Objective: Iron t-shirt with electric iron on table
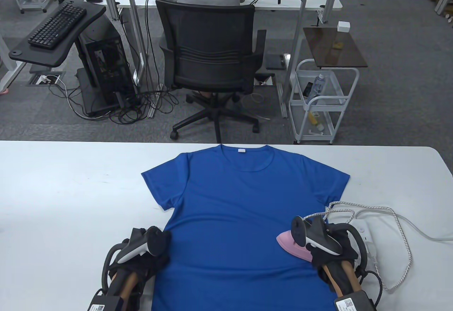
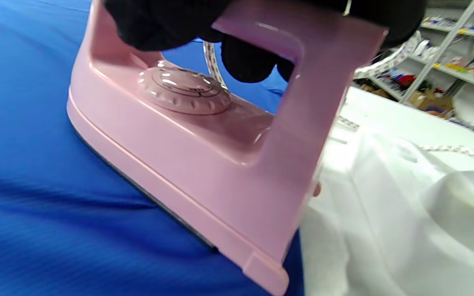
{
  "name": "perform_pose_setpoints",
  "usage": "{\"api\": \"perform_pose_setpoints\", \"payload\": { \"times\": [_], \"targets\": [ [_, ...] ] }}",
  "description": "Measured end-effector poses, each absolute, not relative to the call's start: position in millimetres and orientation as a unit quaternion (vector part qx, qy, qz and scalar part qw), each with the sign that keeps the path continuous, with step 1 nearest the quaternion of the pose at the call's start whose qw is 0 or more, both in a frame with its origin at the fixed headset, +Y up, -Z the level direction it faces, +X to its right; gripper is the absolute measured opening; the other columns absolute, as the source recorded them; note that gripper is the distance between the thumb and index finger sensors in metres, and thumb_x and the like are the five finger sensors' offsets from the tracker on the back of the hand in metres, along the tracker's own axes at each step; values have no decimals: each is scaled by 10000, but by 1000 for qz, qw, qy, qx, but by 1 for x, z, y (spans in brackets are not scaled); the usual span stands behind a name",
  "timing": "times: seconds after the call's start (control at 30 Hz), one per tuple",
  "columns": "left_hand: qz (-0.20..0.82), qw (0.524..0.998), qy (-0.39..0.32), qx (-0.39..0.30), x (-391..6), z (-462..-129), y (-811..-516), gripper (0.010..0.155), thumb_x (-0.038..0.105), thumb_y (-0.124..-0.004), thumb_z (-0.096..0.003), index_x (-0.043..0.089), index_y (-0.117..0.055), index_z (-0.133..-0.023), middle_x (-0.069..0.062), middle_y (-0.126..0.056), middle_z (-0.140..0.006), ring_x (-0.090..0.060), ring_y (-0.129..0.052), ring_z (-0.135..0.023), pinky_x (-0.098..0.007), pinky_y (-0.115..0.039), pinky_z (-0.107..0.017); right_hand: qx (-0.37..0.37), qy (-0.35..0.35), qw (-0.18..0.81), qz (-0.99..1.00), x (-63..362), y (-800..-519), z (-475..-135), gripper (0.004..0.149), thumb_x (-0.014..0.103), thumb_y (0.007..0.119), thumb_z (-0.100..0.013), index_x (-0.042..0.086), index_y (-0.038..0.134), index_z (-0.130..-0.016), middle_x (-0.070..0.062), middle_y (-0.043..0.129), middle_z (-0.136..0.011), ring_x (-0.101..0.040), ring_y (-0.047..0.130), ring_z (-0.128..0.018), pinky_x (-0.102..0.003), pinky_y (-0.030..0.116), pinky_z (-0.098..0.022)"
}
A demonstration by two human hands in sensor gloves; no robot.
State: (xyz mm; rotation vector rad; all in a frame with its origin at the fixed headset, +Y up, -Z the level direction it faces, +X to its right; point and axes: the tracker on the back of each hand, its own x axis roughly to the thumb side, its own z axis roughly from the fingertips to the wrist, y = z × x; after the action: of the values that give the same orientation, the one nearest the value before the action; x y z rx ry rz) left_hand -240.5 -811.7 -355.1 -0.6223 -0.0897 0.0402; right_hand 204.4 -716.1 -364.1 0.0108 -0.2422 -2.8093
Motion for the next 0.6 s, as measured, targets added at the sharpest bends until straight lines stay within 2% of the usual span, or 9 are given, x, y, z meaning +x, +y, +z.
{"api": "perform_pose_setpoints", "payload": {
  "times": [0.27, 0.43, 0.6],
  "targets": [
    [17, 951, -45, -305, -240, -355, -812, 714, 543, -500, -478, 434, -111, -1067, 26, -39, -1146, -342, -91, -1086, -644, -247, -752, 69, -24, 169, -983, 211, -724, -385, 716, 353, 726, -375, 189, 596, -1059, -105, 882, -900, -376, 927, -740, -524, 760, -539],
    [18, 951, -44, -304, -240, -355, -812, 715, 540, -499, -479, 430, -110, -1068, 20, -37, -1145, -348, -88, -1085, -646, -244, -751, 78, -22, 161, -984, 211, -724, -387, 714, 358, 718, -395, 164, 583, -1069, -126, 879, -897, -388, 929, -719, -526, 762, -526],
    [17, 951, -45, -305, -240, -354, -812, 713, 535, -498, -479, 428, -110, -1068, 14, -36, -1145, -354, -87, -1084, -647, -244, -750, 122, -44, 143, -981, 211, -721, -406, 708, 363, 705, -416, 164, 563, -1080, -149, 874, -901, -395, 934, -703, -524, 768, -511]
  ]
}}
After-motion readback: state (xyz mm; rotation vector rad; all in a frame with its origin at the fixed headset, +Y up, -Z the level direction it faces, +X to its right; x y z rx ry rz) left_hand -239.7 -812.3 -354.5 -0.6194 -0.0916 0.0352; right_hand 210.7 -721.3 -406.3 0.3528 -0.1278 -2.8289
